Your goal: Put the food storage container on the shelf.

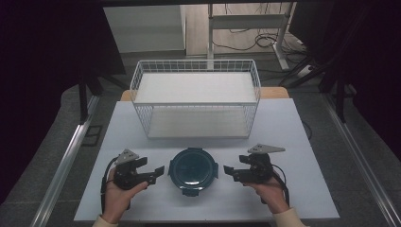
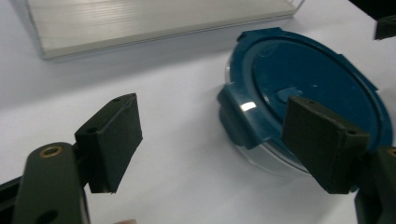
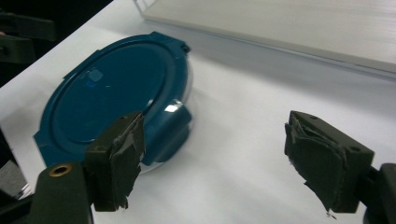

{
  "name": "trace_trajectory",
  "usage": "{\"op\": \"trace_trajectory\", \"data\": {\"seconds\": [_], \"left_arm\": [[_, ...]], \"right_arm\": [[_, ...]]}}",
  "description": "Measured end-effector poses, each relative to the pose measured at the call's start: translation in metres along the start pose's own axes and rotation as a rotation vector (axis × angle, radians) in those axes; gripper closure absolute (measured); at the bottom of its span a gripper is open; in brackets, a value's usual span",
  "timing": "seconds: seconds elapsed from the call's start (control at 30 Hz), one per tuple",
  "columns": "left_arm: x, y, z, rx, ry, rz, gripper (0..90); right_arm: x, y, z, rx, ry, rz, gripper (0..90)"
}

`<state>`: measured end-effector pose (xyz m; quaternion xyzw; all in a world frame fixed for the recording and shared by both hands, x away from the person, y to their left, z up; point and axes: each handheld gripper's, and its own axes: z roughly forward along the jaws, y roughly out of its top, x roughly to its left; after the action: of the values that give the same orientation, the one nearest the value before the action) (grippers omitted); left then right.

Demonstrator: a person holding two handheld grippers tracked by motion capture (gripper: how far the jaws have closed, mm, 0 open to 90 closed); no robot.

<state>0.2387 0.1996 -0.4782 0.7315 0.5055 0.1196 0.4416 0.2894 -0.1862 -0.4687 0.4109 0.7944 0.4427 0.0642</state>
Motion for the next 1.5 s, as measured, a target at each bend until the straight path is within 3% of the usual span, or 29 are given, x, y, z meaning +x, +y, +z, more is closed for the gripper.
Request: {"op": "trace_trajectory", "data": {"seconds": [0.07,0.1,0.13,0.23,0.43,0.73,0.77,0.8,0.83,1.0,1.13,1.27,1.3,1.37,1.47,1.5], "left_arm": [[-0.001,0.001,0.000,-0.005,-0.023,-0.012,18.7],[-0.001,0.002,0.001,0.005,-0.054,-0.022,18.3],[-0.001,0.002,0.001,0.005,-0.054,-0.022,17.5],[-0.004,0.006,0.005,0.034,-0.118,-0.021,15.9],[-0.008,0.011,0.007,0.036,-0.120,-0.017,15.3],[-0.006,0.013,0.008,0.054,-0.152,-0.045,18.7],[-0.006,0.015,0.012,0.077,-0.182,-0.072,19.0],[-0.006,0.015,0.012,0.077,-0.182,-0.072,19.3],[-0.005,0.017,0.020,0.098,-0.226,-0.103,19.2],[-0.003,0.020,0.032,0.123,-0.243,-0.135,18.5],[0.005,0.019,0.036,0.136,-0.216,-0.155,19.1],[0.009,0.019,0.042,0.145,-0.230,-0.161,19.3],[0.010,0.018,0.044,0.150,-0.235,-0.163,19.0],[0.015,0.015,0.053,0.164,-0.296,-0.215,18.5],[0.018,0.012,0.057,0.173,-0.309,-0.236,17.8],[0.021,0.010,0.061,0.188,-0.332,-0.252,17.4]], "right_arm": [[0.004,0.001,0.003,0.002,0.022,0.004,19.7],[0.006,0.002,0.004,0.002,0.029,0.006,19.5],[0.006,0.002,0.004,0.002,0.029,0.006,19.5],[0.012,0.004,0.009,0.012,0.037,0.000,19.3],[0.021,0.013,0.015,0.010,0.048,-0.008,18.6],[0.025,0.018,0.016,0.012,0.046,0.003,18.4],[0.028,0.020,0.018,0.011,0.052,-0.006,18.4],[0.028,0.020,0.018,0.011,0.052,-0.006,18.4],[0.032,0.022,0.021,0.001,0.067,-0.005,18.9],[0.036,0.028,0.031,0.012,0.070,-0.008,18.9],[0.032,0.026,0.038,0.012,0.068,0.037,18.6],[0.027,0.016,0.039,0.029,0.081,0.065,18.6],[0.025,0.010,0.039,0.043,0.082,0.091,17.8],[0.022,0.005,0.041,0.045,0.089,0.123,16.0],[0.019,0.004,0.045,0.053,0.088,0.158,14.1],[0.017,0.003,0.049,0.060,0.109,0.198,12.6]]}}
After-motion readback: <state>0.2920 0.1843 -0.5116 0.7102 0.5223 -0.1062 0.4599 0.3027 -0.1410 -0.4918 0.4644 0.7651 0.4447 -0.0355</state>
